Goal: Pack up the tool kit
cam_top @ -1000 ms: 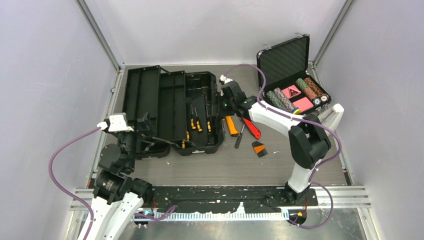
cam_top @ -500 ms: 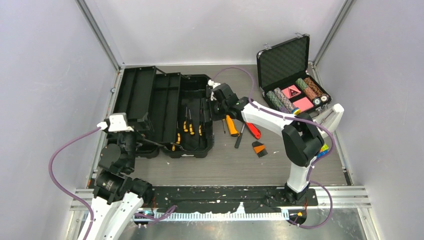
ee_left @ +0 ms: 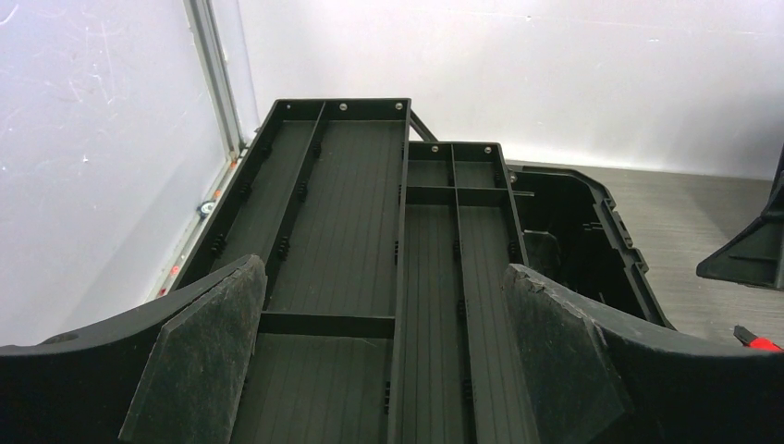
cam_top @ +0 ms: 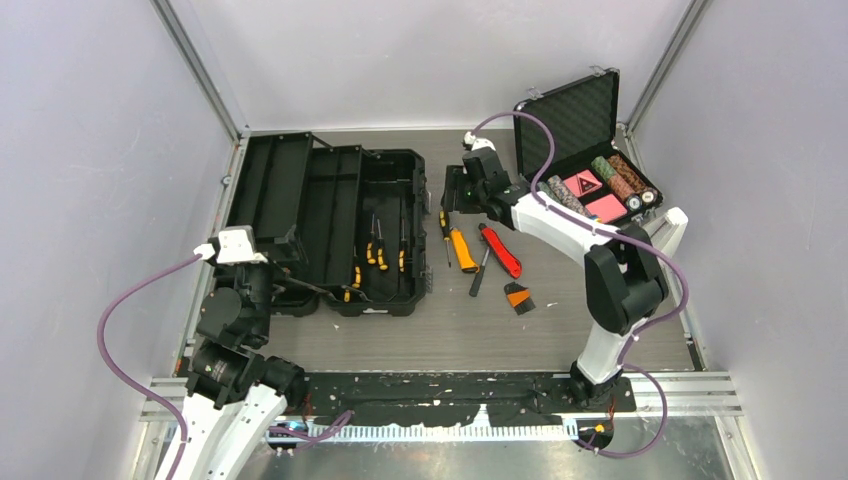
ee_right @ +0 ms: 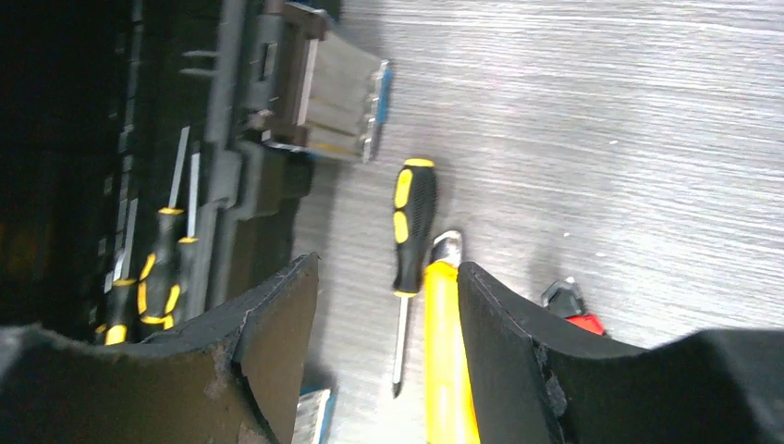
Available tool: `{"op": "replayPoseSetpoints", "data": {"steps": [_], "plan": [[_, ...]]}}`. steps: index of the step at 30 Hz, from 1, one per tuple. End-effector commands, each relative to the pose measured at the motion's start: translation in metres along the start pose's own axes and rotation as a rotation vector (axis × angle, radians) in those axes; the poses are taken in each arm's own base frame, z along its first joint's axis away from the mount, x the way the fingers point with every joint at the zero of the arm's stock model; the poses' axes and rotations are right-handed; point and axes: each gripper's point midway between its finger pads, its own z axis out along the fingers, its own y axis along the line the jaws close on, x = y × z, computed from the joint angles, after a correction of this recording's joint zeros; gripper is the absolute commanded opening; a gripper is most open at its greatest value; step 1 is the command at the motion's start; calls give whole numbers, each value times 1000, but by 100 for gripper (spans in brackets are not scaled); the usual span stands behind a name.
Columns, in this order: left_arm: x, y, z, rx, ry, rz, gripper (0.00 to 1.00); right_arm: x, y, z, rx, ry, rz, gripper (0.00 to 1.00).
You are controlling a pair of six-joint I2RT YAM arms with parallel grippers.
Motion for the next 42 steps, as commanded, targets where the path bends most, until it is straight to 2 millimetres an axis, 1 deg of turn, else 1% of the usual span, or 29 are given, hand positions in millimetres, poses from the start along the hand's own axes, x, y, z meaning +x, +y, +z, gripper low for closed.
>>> {"op": "replayPoseSetpoints", "data": {"steps": [1,2,3,4,5,7,11,12,15,19,21,23,24,27,28,29,31,33,35,36,37,38,39,41,42], "plan": [[-10,-4,0,18,-40,-28,99,-6,-14,21,85,-26,-39,61],[-10,-4,0,18,-40,-28,99,-2,-15,30,92,-10,-42,61],[-10,-3,0,15,-40,-28,99,-3,-13,33,86,-6,-40,60],[-10,-4,0,15,-40,-28,99,4,-14,41,90,15,-40,58],[-10,-4,0,16,-39,-27,99,4,-12,44,81,20,-35,58],[-11,-4,0,16,-41,-28,99,16,-12,57,77,55,-33,55],[-10,-4,0,17,-40,-28,99,34,-13,73,81,101,-40,53],[-10,-4,0,18,-41,-28,99,38,-11,74,79,108,-46,53],[-10,-4,0,19,-42,-28,99,51,-13,82,98,137,-63,53],[-11,-4,-1,20,-43,-28,99,60,-17,88,116,157,-78,52],[-11,-4,-1,19,-43,-28,99,60,-19,90,123,157,-86,48],[-11,-4,-1,19,-43,-29,99,59,-20,89,127,154,-93,42],[-11,-4,-1,20,-43,-29,99,58,-21,89,129,150,-98,37],[-11,-4,-1,20,-44,-29,99,50,-20,82,129,132,-113,24],[-11,-4,-1,21,-43,-29,99,45,-21,78,135,117,-116,21],[-11,-4,-1,21,-43,-29,99,42,-23,75,140,111,-122,16],[-11,-4,-1,21,-43,-28,99,33,-27,67,154,89,-126,10],[-11,-4,-1,21,-46,-30,99,26,-29,58,148,73,-131,7],[-12,-4,-2,21,-47,-31,99,17,-27,48,124,56,-143,6],[-12,-5,-2,24,-47,-30,99,9,-22,38,105,35,-147,6],[-12,-4,-2,24,-46,-29,99,7,-18,34,80,30,-161,5],[-13,-4,-2,23,-49,-30,99,-2,-14,24,57,1,-164,5],[-13,-4,-2,22,-48,-30,99,-4,-9,18,31,-6,-177,5],[-13,-4,-2,22,-50,-31,99,-22,3,-3,-24,-59,-204,5],[-13,-4,-2,22,-49,-31,99,-24,6,-7,-42,-67,-219,5]]}}
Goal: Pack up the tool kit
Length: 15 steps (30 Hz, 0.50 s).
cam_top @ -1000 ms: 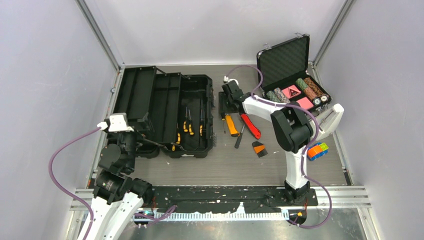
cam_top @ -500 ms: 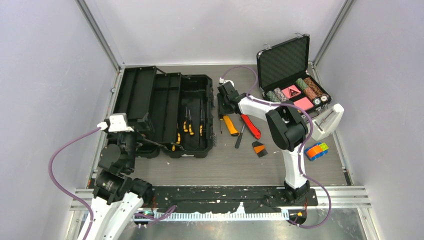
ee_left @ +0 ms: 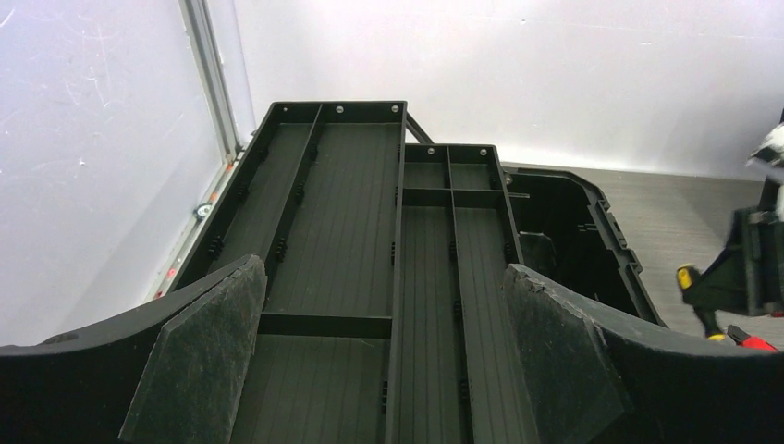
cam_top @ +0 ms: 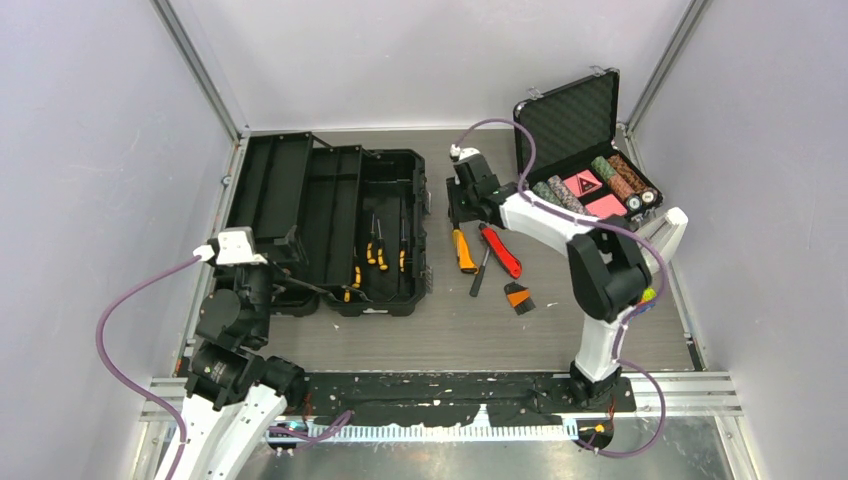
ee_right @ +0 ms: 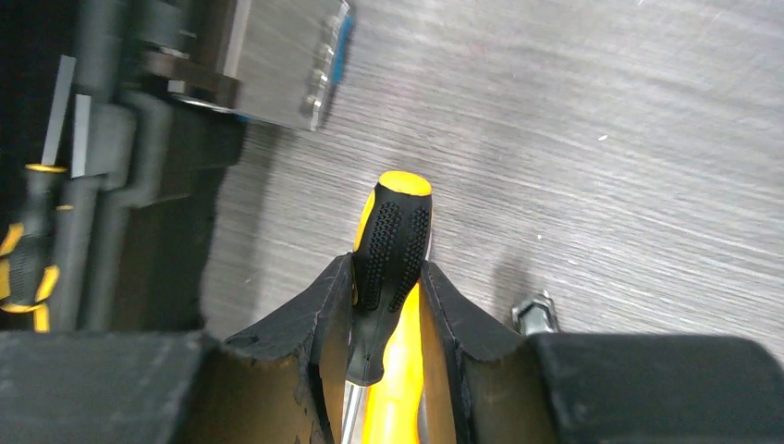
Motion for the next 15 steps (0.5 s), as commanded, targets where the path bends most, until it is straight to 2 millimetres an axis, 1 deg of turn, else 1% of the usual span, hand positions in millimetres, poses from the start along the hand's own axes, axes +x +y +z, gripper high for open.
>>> {"op": "replayPoseSetpoints", "data": {"steps": [1,2,3,4,5,6,7,8,9,10,11,12,13,14,15], "plan": [[-11,-3,0,15,-43,-26,99,-68,26,-67,-151,-218,-91,5],[-11,-3,0,15,-44,-26,99,-73,27,-73,-157,-233,-129,5],[-11,-3,0,16,-42,-26,99,-77,34,-82,-198,-245,-157,5],[-11,-3,0,16,-43,-27,99,-80,37,-87,-209,-258,-215,5],[-11,-3,0,16,-43,-25,99,-86,41,-97,-227,-281,-254,5],[-12,-3,-1,14,-45,-25,99,-87,47,-102,-236,-298,-343,5],[-11,-2,-1,12,-44,-25,99,-92,51,-112,-241,-326,-398,5],[-12,-2,-1,10,-45,-25,99,-93,59,-117,-246,-350,-516,6],[-12,-2,-1,9,-47,-25,99,-96,65,-127,-251,-377,-578,6],[-12,-1,-1,9,-48,-25,99,-95,75,-132,-259,-402,-711,6],[-12,-1,-1,8,-48,-25,99,-95,80,-140,-267,-424,-772,6],[-13,-1,-1,9,-49,-24,99,-92,92,-145,-295,-450,-906,5],[-12,-1,-1,7,-48,-24,99,-86,101,-151,-332,-458,-993,5],[-13,-1,-2,6,-49,-25,99,-81,110,-158,-389,-492,-1148,6],[-13,-1,-2,6,-50,-25,99,-71,116,-159,-420,-500,-1303,5]]}}
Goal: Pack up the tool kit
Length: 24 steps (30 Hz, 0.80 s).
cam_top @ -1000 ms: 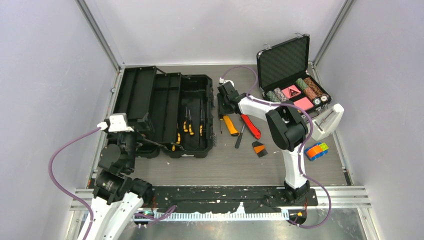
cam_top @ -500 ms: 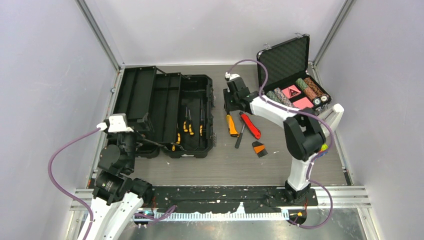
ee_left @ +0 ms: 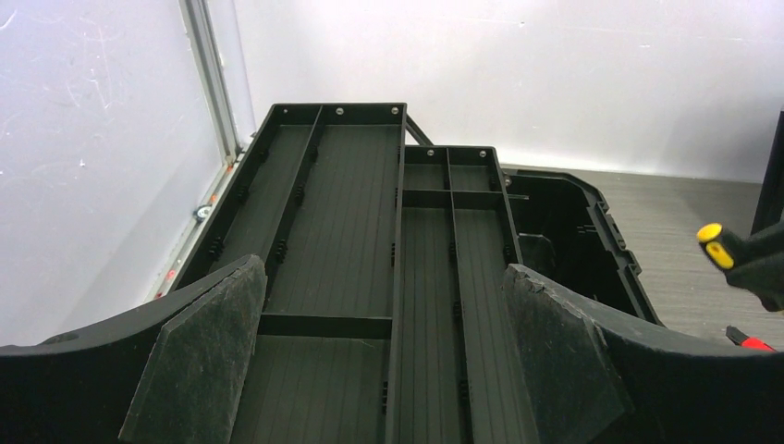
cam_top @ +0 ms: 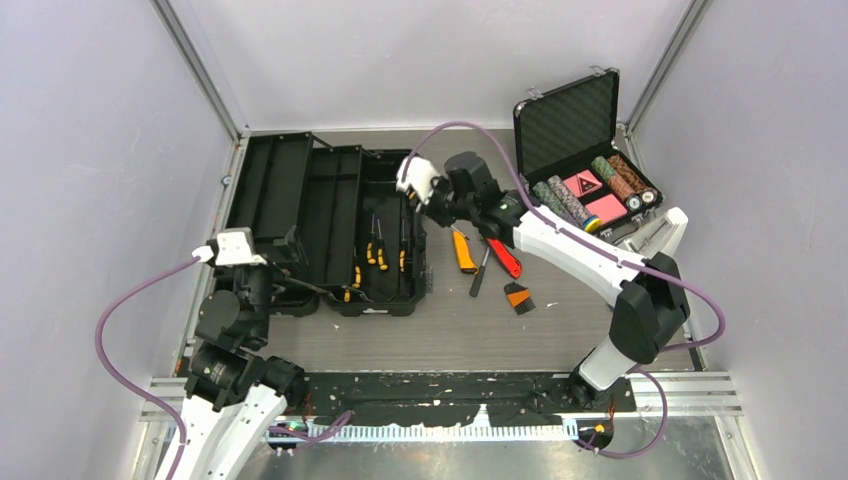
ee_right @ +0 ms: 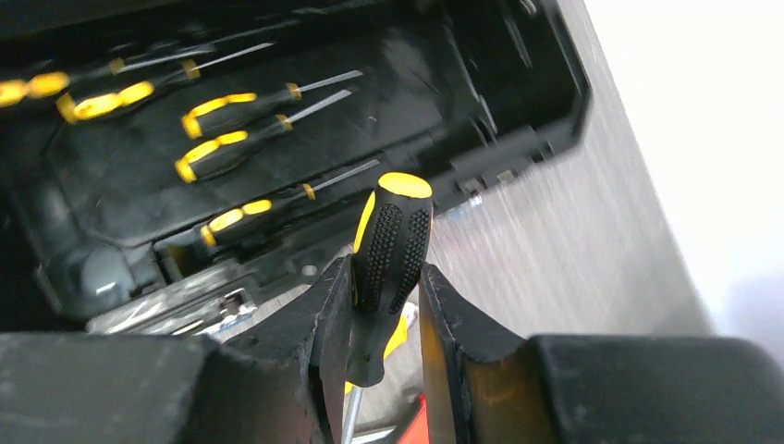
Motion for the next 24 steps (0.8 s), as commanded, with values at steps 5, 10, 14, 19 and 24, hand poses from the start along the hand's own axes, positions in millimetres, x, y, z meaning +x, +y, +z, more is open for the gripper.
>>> {"op": "replayPoseSetpoints", "data": {"steps": [5,10,14,19,24], "plan": [[-13,2,-2,-7,-52,-23,99,-59,63,-36,-326,-282,-826,5],[-14,3,-3,-10,-57,-22,99,-61,100,-28,-437,-304,-1052,5],[-14,3,-3,-9,-57,-21,99,-49,124,-13,-501,-250,-1195,5],[-13,-6,-1,35,-48,-17,99,-46,141,2,-476,-225,-1344,5],[-10,-9,1,49,-32,-10,99,-46,147,14,-413,-229,-1488,5]]}}
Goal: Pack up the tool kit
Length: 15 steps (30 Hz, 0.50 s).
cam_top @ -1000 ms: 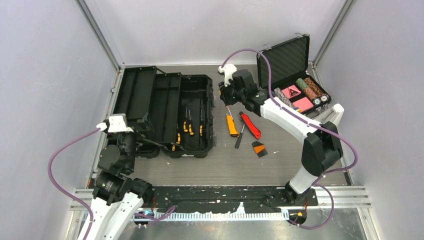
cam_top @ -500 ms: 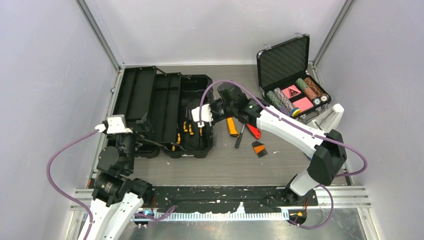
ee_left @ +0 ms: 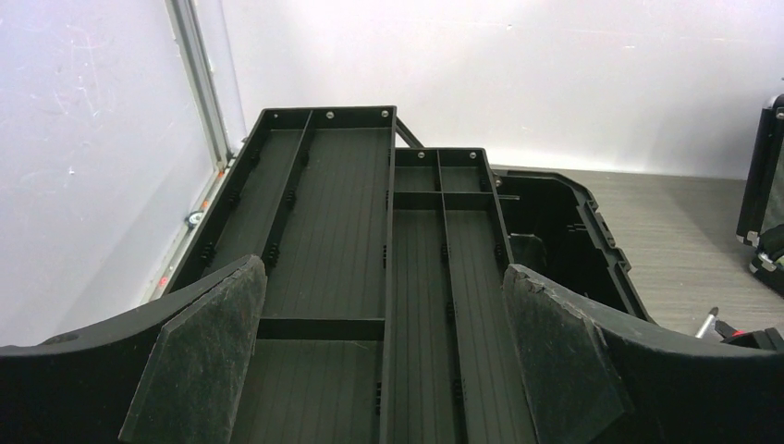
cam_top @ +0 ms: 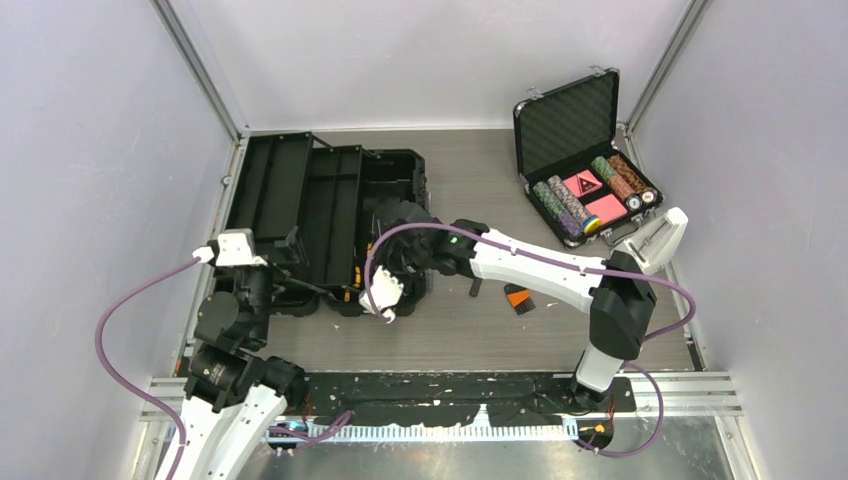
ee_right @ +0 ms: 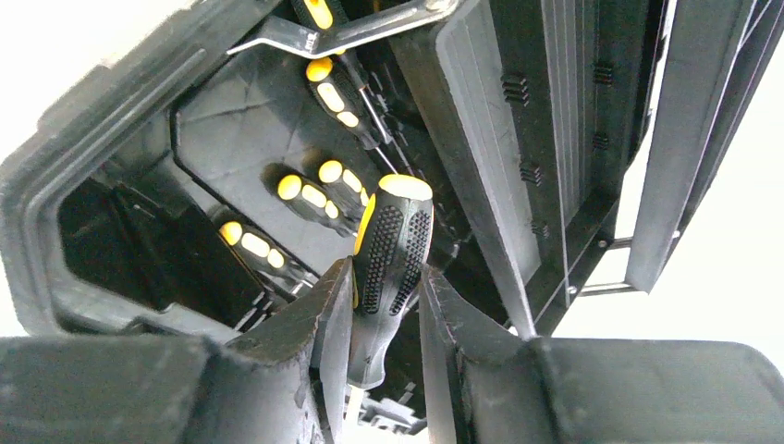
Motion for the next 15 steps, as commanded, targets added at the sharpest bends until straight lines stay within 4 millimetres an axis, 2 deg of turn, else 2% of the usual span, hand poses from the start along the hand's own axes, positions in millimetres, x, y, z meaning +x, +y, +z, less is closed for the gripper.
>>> {"op": "replayPoseSetpoints", "data": {"steps": [1,7,10,15], "plan": [[-7,-6,3,27,-20,-8,99,9,-23,0,78,101,-218,5],[-6,-5,4,20,-18,-4,99,22,-17,20,80,159,-322,7],[-6,-6,4,23,-18,-6,99,22,-14,28,103,152,-348,10],[-8,-6,3,27,-24,-10,99,20,-12,37,140,146,-385,32]]}}
